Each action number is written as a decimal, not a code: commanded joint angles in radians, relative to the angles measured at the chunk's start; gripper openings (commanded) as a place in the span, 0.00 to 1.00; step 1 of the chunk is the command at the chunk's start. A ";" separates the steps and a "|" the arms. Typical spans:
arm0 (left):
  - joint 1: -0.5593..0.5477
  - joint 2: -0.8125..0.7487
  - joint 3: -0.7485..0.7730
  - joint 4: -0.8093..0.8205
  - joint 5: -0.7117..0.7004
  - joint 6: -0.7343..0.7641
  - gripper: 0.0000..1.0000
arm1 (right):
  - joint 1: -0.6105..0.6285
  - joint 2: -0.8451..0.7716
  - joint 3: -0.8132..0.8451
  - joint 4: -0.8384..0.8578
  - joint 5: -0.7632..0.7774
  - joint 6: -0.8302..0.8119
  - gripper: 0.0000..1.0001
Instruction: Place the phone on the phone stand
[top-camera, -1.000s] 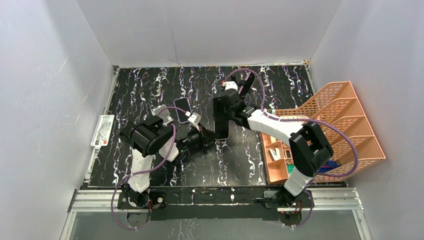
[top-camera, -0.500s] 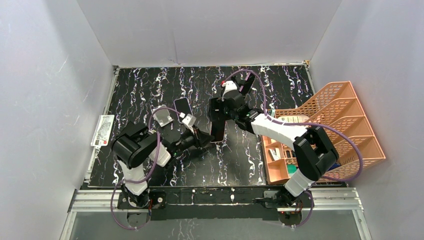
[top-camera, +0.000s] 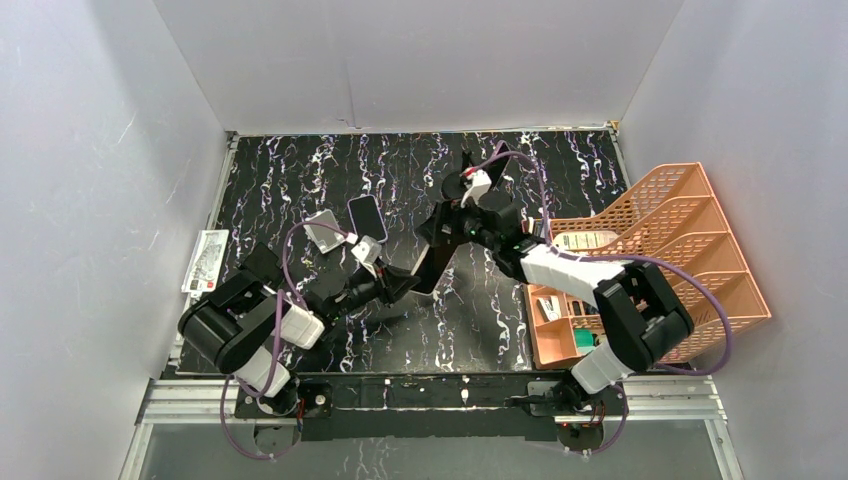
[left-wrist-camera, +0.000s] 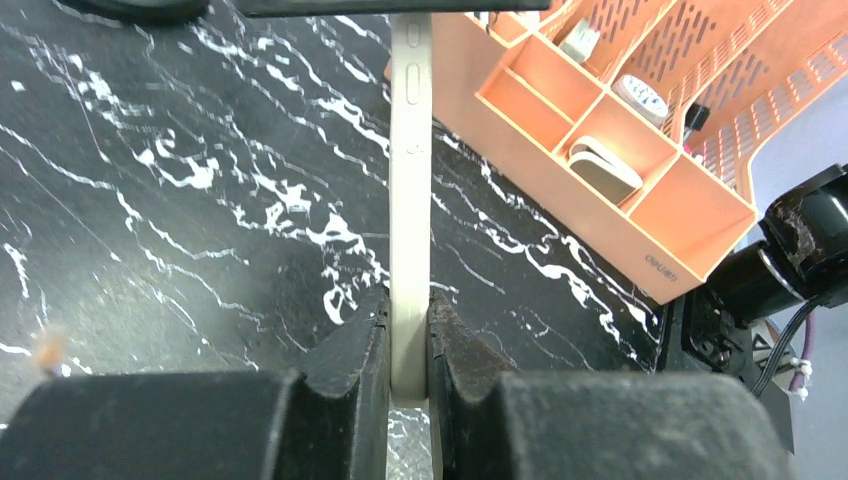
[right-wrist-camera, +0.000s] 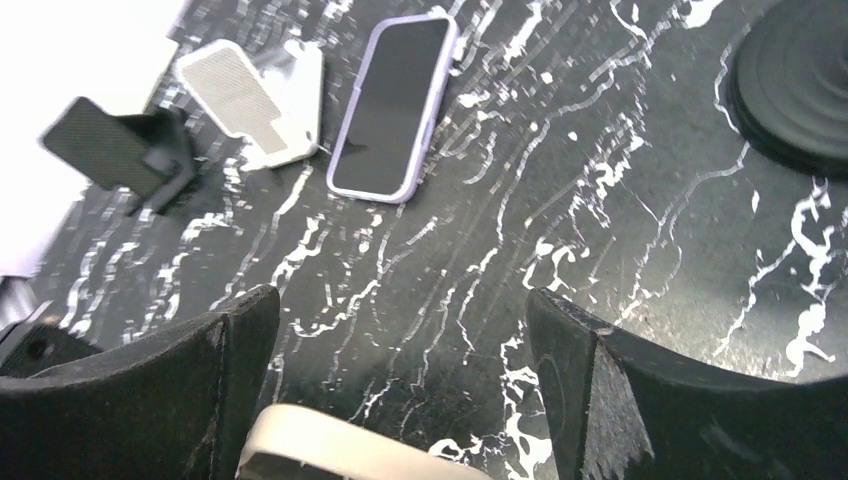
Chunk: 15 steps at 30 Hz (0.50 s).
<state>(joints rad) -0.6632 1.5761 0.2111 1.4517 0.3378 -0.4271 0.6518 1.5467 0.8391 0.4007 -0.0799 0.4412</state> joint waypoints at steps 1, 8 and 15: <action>0.024 -0.088 0.009 0.149 -0.079 0.061 0.00 | -0.083 -0.075 -0.069 0.215 -0.192 0.019 0.98; 0.047 -0.111 0.033 -0.030 -0.133 0.181 0.00 | -0.206 -0.049 -0.052 0.232 -0.521 0.016 0.85; 0.047 -0.149 0.082 -0.285 -0.158 0.334 0.00 | -0.208 -0.097 -0.056 0.074 -0.582 -0.202 0.83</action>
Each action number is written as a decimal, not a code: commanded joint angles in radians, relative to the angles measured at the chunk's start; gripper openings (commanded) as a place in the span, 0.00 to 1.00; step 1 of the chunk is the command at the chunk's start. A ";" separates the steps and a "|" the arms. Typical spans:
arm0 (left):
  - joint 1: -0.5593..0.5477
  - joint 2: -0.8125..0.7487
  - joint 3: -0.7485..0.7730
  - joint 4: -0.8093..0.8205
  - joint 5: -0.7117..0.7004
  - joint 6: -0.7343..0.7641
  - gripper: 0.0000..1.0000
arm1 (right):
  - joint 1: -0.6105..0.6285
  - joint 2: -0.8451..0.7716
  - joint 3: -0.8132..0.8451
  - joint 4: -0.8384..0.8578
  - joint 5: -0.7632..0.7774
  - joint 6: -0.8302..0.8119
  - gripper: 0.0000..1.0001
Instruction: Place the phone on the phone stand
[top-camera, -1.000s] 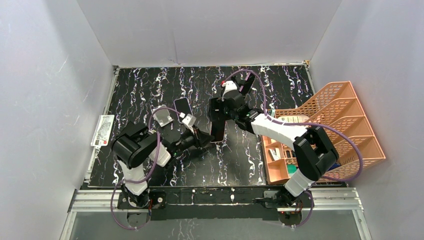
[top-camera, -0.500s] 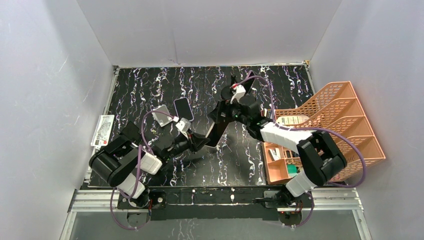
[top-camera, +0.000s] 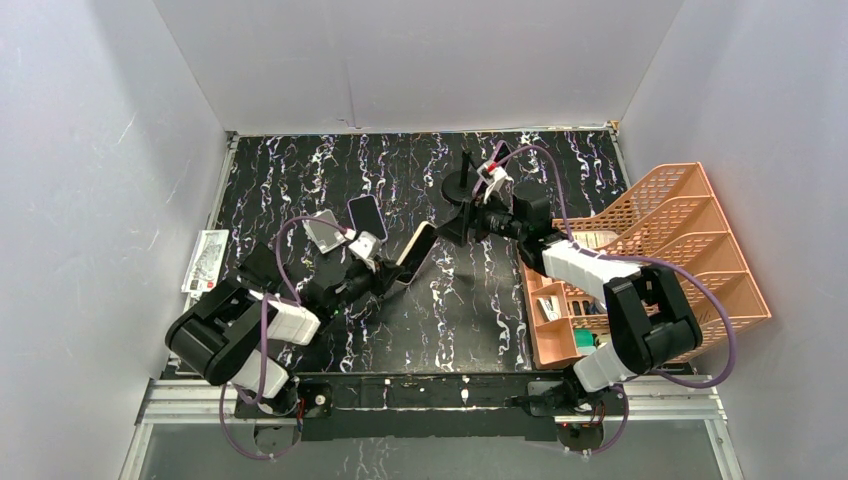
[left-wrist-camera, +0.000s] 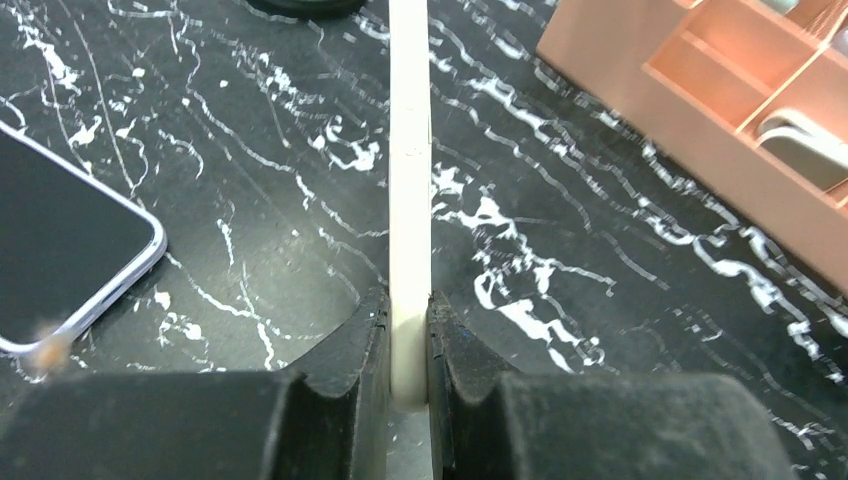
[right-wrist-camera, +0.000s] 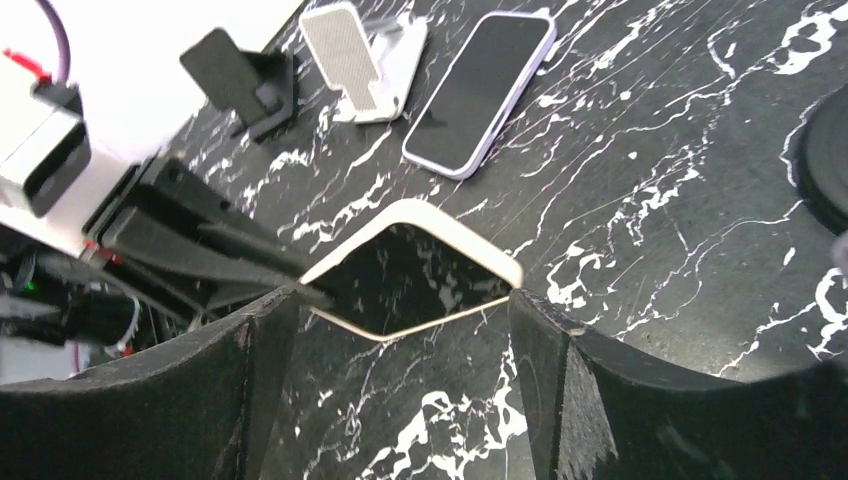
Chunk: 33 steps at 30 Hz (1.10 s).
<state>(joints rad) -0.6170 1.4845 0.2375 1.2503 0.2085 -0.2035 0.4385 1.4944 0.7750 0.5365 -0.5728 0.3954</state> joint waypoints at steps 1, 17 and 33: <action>0.000 -0.058 0.064 -0.108 -0.022 0.117 0.00 | 0.005 -0.054 -0.002 -0.058 -0.084 -0.182 0.82; -0.132 -0.357 0.262 -0.856 -0.132 0.244 0.00 | 0.004 0.028 0.007 -0.053 -0.357 -0.765 0.76; -0.132 -0.434 0.387 -1.260 -0.092 0.415 0.00 | 0.104 0.102 0.213 -0.450 -0.379 -1.189 0.54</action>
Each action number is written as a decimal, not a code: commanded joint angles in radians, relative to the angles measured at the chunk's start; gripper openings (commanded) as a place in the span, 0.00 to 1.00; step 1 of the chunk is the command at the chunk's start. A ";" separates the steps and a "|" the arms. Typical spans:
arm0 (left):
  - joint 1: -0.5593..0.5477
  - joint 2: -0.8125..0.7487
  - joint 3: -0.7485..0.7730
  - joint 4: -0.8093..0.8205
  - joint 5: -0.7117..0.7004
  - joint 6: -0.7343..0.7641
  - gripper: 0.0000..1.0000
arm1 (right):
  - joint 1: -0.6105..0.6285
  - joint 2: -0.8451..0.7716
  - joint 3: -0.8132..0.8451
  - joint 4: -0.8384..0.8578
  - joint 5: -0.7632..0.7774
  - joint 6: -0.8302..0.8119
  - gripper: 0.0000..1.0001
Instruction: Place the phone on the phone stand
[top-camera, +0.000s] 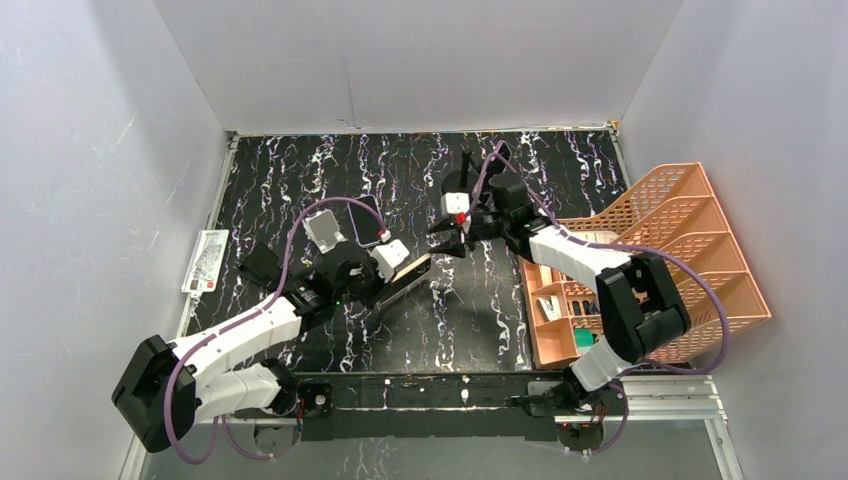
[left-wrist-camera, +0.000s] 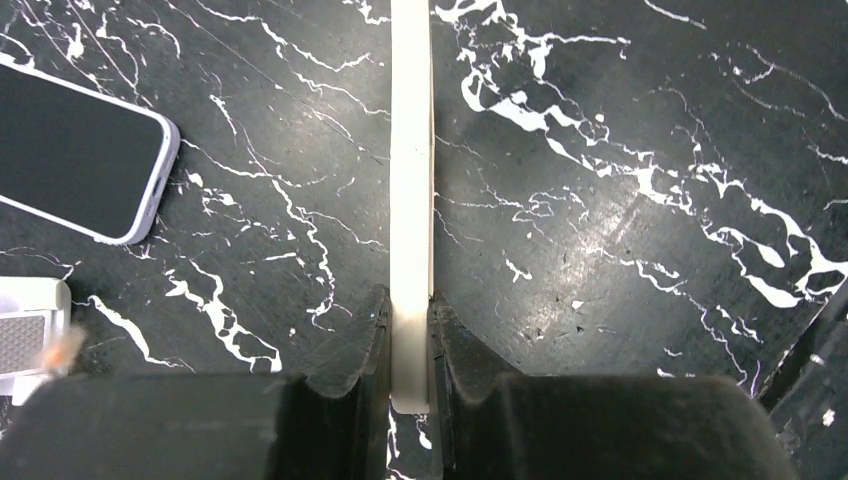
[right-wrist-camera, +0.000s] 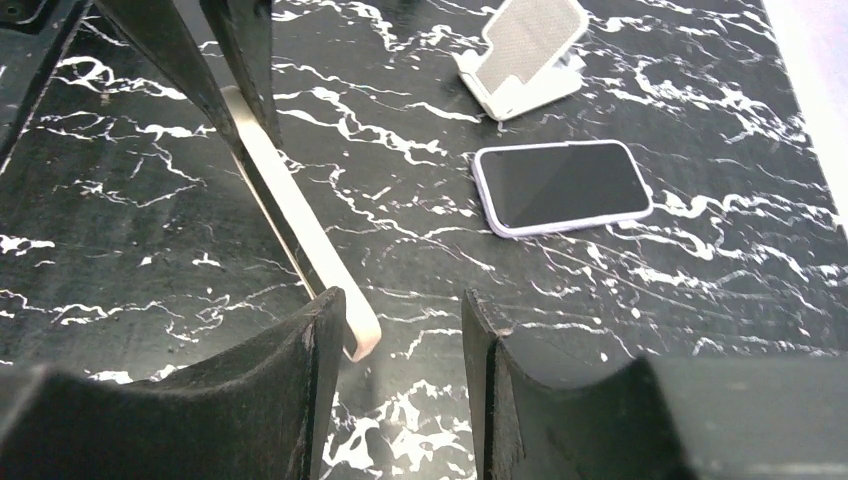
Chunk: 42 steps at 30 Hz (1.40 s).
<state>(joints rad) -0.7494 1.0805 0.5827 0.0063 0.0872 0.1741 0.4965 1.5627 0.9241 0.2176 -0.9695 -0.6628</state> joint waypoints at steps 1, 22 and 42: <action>0.001 -0.032 0.042 -0.014 0.033 0.039 0.00 | 0.054 0.043 0.072 -0.145 0.029 -0.143 0.54; 0.000 -0.040 0.008 0.021 0.060 0.056 0.00 | 0.163 0.181 0.159 -0.335 0.143 -0.266 0.47; 0.000 0.001 -0.027 0.014 0.037 0.056 0.00 | 0.160 0.157 0.171 -0.479 0.085 -0.308 0.49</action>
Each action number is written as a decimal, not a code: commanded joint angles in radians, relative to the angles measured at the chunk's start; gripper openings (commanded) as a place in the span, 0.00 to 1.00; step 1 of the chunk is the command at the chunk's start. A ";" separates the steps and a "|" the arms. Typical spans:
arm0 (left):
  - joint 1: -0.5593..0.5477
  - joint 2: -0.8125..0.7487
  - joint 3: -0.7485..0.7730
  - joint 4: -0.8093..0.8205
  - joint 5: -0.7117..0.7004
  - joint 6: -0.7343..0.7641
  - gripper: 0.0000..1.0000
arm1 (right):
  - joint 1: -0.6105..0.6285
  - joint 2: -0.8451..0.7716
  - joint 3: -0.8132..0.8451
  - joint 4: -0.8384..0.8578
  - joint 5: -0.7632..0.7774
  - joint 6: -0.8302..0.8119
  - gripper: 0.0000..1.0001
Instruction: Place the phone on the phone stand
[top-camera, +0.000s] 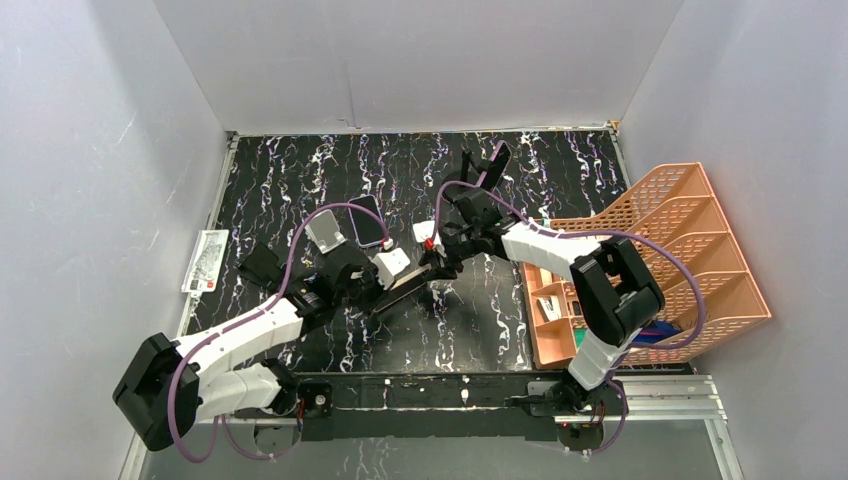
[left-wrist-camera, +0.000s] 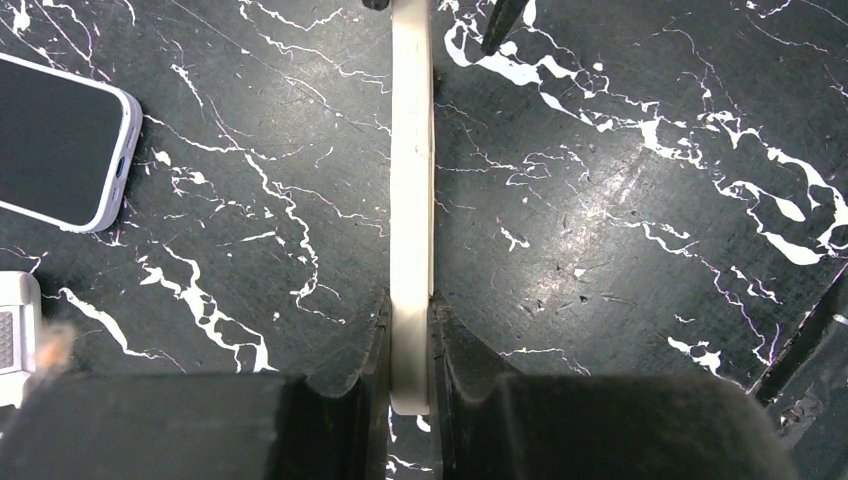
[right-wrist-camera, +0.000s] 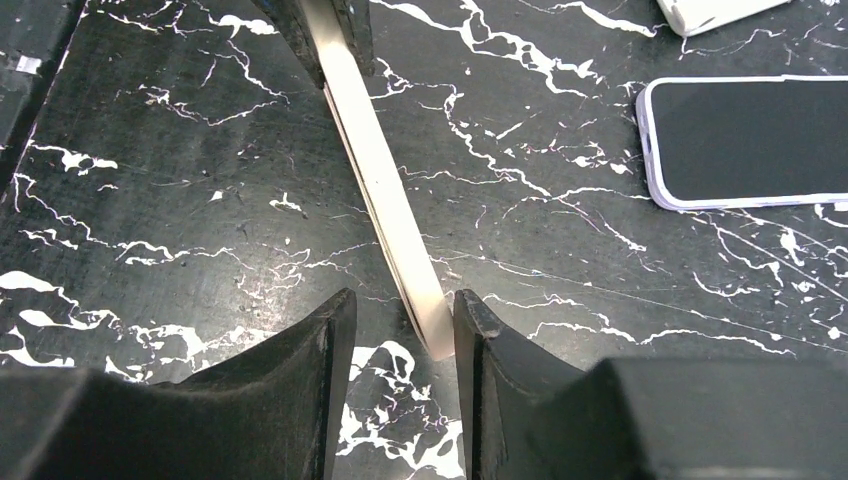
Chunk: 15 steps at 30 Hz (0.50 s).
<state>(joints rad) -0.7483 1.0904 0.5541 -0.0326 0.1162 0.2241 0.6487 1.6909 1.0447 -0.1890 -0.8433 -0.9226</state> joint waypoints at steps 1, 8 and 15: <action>-0.002 -0.010 0.000 0.056 0.009 0.005 0.00 | 0.009 0.035 0.051 -0.071 -0.039 -0.051 0.49; -0.001 -0.020 -0.021 0.083 0.025 -0.013 0.00 | 0.018 0.083 0.052 -0.030 -0.049 -0.037 0.49; -0.001 -0.027 -0.039 0.089 0.024 -0.030 0.00 | 0.026 0.134 0.081 -0.053 -0.063 -0.042 0.38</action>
<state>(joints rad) -0.7486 1.0866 0.5247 0.0051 0.1207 0.2127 0.6579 1.7931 1.0855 -0.1848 -0.8639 -0.9382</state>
